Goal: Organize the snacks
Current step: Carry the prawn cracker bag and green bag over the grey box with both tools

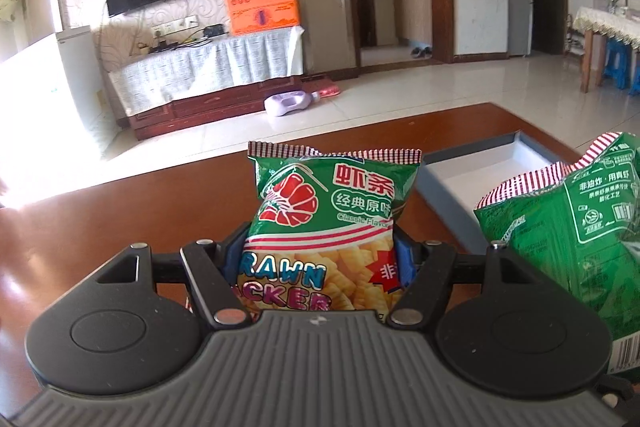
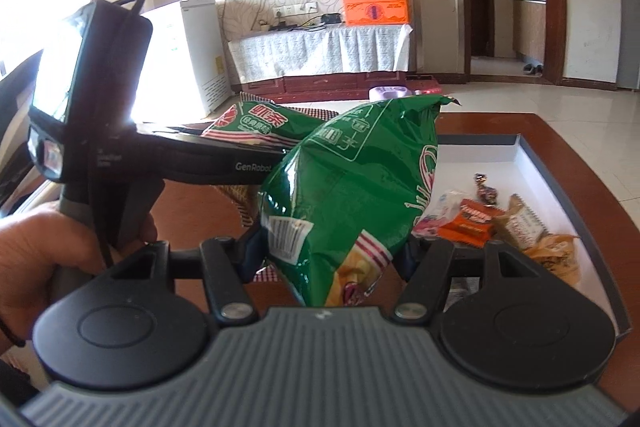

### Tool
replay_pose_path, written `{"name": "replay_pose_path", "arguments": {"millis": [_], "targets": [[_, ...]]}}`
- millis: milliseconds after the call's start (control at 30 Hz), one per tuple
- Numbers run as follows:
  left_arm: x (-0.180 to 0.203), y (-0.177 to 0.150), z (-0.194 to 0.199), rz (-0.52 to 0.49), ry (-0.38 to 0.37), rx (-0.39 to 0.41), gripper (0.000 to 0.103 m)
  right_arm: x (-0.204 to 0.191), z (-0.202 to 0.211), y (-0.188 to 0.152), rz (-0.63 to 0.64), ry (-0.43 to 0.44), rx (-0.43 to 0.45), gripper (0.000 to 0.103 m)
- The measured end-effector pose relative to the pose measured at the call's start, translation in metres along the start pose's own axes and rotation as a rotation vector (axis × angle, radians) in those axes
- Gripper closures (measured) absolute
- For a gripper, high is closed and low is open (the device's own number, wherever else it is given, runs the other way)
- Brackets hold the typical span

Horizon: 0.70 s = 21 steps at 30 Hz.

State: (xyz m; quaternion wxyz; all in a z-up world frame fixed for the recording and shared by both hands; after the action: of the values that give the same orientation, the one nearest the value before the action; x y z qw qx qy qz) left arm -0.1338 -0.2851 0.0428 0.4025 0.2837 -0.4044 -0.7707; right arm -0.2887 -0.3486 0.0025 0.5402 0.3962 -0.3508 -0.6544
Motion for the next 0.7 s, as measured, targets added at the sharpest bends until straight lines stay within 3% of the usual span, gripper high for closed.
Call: {"name": "replay_pose_path", "arguments": {"millis": [300,700], "targets": [[0.061,0.023,-0.006,-0.051,-0.095,0.055,0.03,0.042,0.017,0.001,-0.011,-0.097,0.002,0.038],[0.145,0.046,-0.06,-0.078,-0.192,0.044,0.03,0.084,0.022,-0.014,-0.05,-0.17,-0.05,0.038]]}}
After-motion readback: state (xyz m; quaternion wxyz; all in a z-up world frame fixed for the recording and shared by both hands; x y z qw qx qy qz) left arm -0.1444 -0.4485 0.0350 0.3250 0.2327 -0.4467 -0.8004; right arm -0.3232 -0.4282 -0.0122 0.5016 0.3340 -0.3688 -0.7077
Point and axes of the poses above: each gripper's, at about its wrist camera, not at the fingertips, and z roughly against the way its jaws point, x to its right, y to its top, the point moved 10 cm from there along -z, roughly the way its jaws point
